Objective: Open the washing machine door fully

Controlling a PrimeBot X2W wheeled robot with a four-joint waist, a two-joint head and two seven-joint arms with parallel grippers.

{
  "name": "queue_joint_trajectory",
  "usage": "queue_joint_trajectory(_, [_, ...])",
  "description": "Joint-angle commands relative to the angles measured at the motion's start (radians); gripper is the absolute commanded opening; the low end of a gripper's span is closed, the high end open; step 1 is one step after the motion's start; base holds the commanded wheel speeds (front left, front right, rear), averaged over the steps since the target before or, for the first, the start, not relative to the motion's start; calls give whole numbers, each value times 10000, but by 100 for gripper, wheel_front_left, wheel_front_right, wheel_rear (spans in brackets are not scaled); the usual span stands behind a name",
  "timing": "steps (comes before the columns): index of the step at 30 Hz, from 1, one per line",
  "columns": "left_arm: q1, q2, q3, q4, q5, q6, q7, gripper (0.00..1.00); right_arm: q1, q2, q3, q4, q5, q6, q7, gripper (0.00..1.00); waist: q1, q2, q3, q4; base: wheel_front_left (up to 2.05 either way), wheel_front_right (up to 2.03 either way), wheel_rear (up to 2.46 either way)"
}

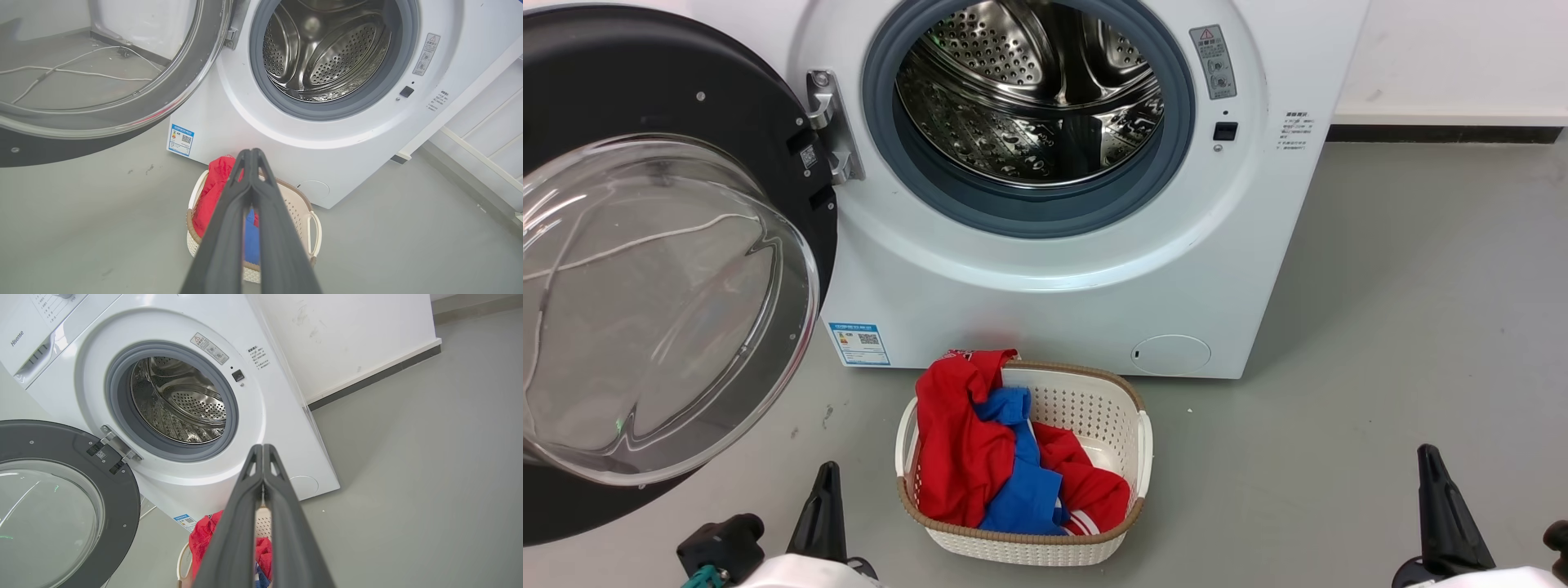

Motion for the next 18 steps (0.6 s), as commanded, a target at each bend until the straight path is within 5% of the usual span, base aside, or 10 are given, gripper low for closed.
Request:
queue_joint_trajectory(1, [-337,9,95,-102,-547,-64,100,0,-328,-116,26,-43,549,2,96,0,1,0,3,-5,0,0,0])
queue_joint_trajectory(18, [-740,8,414,80,-3526,-330,815,0,-950,-195,108,456,3423,1,728,0,1,0,36,-51,0,0,0])
